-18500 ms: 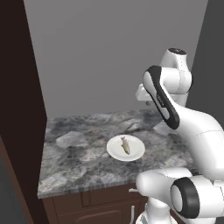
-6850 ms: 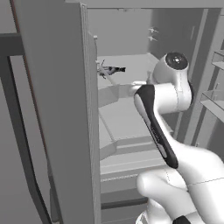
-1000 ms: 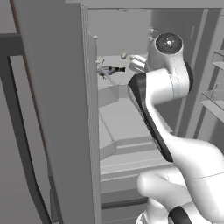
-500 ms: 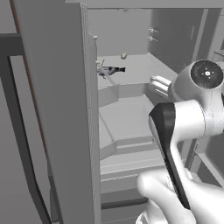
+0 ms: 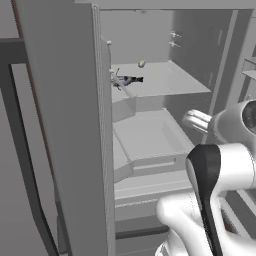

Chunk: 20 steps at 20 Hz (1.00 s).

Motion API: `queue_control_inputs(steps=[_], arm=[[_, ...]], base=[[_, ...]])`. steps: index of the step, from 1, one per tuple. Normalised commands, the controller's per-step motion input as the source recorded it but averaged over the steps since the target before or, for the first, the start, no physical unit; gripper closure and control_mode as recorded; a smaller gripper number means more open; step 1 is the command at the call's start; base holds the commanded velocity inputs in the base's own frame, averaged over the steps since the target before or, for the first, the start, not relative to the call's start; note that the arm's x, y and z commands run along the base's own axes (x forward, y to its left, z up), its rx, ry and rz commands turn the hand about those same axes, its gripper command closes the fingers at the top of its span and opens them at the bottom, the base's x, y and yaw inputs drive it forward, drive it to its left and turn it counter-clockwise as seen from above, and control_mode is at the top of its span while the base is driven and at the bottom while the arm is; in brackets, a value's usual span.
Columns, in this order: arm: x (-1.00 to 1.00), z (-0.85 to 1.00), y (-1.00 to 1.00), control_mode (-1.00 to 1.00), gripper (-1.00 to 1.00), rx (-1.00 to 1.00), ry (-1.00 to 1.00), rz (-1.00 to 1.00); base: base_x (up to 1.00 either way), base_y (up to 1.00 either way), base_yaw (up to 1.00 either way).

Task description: Place the fish on the counter behind the older fish on the same shelf of the fridge to maintain FIFO order. Close the fridge door when finished.

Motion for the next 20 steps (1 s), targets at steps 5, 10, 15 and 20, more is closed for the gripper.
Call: queue_control_inputs(steps=[5,10,15,20], arm=[[0.0,-0.06,0.0,-1.0,-1.0,0.0,0.07,0.0],[-0.2,-0.19,0.0,-1.0,-1.0,0.0,0.05,0.0],[-0.14,-0.04,0.0,1.0,-1.0,0.0,0.0,0.0],[0.0,0.0,0.0,1.0,-1.0,0.0,0.0,0.0]], base=[[0.0,0.0,0.0],[0.0,0.0,0.0],[-0.68,0.16,0.03],[-0.6,0.24,0.07]])
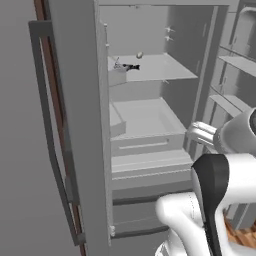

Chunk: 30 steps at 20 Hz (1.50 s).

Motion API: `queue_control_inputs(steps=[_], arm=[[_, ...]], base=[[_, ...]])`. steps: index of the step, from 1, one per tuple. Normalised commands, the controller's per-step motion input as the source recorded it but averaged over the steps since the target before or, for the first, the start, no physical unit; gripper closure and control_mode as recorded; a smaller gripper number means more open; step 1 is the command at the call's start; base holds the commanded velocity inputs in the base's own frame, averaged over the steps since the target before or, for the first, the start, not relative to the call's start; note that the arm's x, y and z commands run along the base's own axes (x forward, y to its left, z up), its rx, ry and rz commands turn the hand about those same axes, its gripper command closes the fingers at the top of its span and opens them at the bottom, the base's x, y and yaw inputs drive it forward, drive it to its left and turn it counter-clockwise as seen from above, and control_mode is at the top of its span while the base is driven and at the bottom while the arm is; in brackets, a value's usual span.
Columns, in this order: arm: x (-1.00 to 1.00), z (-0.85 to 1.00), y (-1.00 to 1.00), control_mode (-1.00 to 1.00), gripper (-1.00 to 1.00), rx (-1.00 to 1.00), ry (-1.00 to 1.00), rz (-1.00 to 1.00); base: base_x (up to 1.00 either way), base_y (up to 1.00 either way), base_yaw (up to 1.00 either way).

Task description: Place the fish on the counter behind the older fish on the same shelf of the fridge to maintain FIFO order. Close the fridge door when finished.

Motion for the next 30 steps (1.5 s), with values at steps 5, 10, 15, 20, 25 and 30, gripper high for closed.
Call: queue_control_inputs(steps=[5,10,15,20,25,30], arm=[[0.0,0.0,0.0,1.0,-1.0,0.0,0.0,0.0],[0.0,0.0,0.0,1.0,-1.0,0.0,0.0,0.0],[0.0,0.0,0.0,1.0,-1.0,0.0,0.0,0.0],[0.0,0.0,0.0,1.0,-1.0,0.0,0.0,0.0],[0.0,0.0,0.0,1.0,-1.0,0.0,0.0,0.0],[0.0,0.0,0.0,1.0,-1.0,0.0,0.0,0.0]], base=[[-0.19,0.25,0.05],[-0.3,0.13,0.05],[-0.36,0.04,0.04],[-0.28,0.1,0.0],[-0.01,0.16,0.0],[0.0,0.07,0.0]])
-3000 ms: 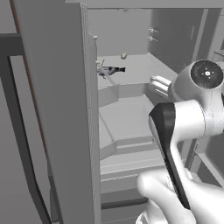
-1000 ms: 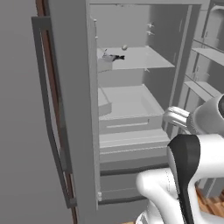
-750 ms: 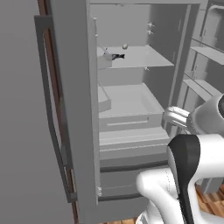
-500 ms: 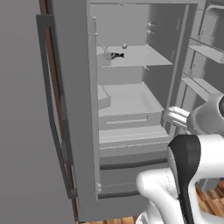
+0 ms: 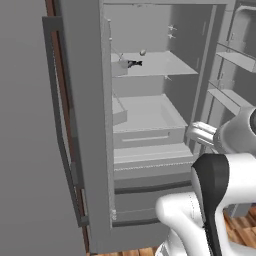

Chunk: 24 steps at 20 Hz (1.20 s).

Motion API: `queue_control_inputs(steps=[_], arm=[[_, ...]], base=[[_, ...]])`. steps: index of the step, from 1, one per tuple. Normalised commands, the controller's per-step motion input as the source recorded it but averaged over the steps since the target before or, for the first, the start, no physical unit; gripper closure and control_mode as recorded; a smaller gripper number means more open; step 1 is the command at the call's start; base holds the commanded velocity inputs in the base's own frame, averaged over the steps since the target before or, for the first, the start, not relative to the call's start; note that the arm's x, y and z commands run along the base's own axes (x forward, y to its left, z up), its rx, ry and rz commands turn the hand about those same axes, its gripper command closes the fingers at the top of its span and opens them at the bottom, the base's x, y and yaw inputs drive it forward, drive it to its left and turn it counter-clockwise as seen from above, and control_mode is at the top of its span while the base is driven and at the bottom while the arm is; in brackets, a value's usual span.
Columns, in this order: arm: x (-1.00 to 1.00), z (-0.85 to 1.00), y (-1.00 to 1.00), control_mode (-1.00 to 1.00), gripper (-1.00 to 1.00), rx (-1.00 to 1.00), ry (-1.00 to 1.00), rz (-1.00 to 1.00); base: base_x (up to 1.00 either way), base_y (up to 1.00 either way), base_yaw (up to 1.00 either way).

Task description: Place the fish on the counter behind the older fish on the same shelf of the fridge to maintain FIFO order. Close the fridge door when finished.

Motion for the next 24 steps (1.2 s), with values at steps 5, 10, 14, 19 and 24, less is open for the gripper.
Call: queue_control_inputs(steps=[5,10,14,19,24], arm=[[-0.08,-0.22,0.0,-1.0,-1.0,0.0,-0.01,-0.01],[-0.45,-0.17,-0.67,-1.0,-1.0,0.15,-0.06,-0.11],[-0.64,-0.16,-1.0,-1.0,-1.0,0.32,-0.11,-0.11],[-0.61,-0.09,-1.0,-1.0,-1.0,0.34,-0.18,-0.07],[-0.22,-0.04,-1.0,-1.0,-1.0,0.31,-0.24,-0.01]], base=[[0.0,0.0,0.0],[0.0,0.0,0.0],[0.0,0.0,0.0],[0.0,0.0,0.0],[0.0,0.0,0.0]])
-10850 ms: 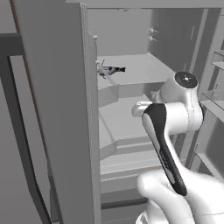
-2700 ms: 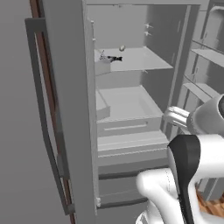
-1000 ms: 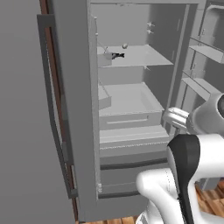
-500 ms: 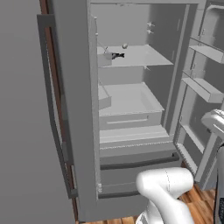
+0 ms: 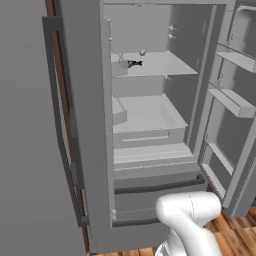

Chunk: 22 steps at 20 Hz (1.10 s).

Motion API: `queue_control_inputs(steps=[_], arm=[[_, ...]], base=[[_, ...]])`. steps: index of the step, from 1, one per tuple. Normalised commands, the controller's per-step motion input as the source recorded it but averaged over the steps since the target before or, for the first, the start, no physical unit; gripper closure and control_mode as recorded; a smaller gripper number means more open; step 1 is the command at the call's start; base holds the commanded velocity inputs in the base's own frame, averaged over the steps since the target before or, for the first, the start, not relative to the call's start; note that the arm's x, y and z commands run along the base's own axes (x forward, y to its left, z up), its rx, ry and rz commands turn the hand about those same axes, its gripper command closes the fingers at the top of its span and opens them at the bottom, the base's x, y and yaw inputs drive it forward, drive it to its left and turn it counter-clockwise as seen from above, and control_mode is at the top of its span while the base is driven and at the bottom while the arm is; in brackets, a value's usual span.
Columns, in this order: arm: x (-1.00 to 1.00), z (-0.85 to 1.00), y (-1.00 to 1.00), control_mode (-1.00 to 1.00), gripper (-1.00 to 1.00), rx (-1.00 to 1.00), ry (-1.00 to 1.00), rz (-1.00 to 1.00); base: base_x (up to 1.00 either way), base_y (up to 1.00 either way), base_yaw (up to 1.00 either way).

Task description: Place the fish on the counter behind the older fish on the same shelf of the fridge to maintain FIFO order. Close the fridge door when finished.

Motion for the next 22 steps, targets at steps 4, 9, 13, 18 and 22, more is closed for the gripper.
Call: queue_control_inputs(steps=[4,9,13,18,22], arm=[[0.35,-0.08,-1.0,-1.0,-1.0,0.3,-0.18,0.0],[0.53,-0.09,-0.99,-1.0,-1.0,0.25,-0.11,0.0],[0.49,-0.3,-0.74,-1.0,-1.0,0.19,-0.11,0.02],[0.59,-0.32,-0.59,-1.0,-1.0,0.17,-0.05,0.04],[0.53,-0.27,-0.63,-1.0,-1.0,0.16,-0.01,0.09]], base=[[0.0,0.0,0.0],[0.0,0.0,0.0],[0.0,0.0,0.0],[0.0,0.0,0.0],[0.0,0.0,0.0]])
